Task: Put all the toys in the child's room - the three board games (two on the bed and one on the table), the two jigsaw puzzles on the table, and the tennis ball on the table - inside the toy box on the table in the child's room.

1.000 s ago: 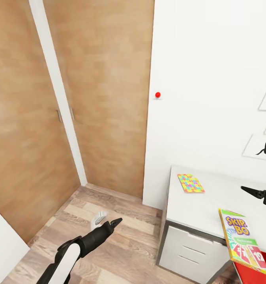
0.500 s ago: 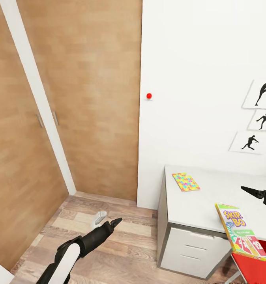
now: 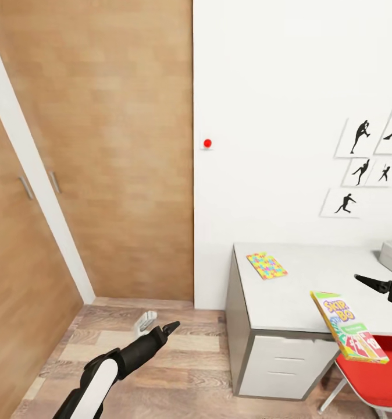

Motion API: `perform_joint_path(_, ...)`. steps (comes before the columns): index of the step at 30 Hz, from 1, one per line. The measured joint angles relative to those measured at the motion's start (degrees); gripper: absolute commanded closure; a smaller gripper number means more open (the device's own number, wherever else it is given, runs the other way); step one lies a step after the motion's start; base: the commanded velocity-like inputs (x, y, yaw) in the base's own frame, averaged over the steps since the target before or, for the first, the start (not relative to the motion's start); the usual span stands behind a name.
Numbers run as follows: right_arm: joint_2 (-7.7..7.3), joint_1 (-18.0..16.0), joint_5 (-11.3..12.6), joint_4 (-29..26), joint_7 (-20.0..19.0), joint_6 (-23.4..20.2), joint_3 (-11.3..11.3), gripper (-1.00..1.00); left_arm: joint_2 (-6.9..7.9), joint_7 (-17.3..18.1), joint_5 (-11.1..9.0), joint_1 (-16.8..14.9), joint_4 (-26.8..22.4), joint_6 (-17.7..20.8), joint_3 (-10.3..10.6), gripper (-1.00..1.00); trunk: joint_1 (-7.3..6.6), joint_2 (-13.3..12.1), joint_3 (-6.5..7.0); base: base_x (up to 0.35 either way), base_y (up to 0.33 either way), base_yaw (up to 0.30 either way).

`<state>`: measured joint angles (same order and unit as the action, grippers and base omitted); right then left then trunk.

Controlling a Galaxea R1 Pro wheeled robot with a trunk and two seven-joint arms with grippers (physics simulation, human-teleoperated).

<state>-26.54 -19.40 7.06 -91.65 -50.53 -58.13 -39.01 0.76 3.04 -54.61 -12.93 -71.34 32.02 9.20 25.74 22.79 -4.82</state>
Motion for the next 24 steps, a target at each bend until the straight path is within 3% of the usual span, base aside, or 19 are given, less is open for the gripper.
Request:
perform_joint_path(8, -0.03, 0.1, 0.0, 0.1, -0.1, 0.5, -0.1, -1.0, 0.05, 0.0, 0.0, 0.0, 0.0, 0.0, 0.0, -1.0, 0.0, 0.0, 0.1, 0.034, 0.307, -0.178)
perform_joint_path(24, 0.04, 0.5, 0.6, 1.9, -0.7, 4.2, -0.2, -1.0, 0.03, 0.1, 0.0, 0.0, 0.0, 0.0, 0.0, -1.0, 0.01, 0.0, 0.13, 0.005, 0.308, -0.029)
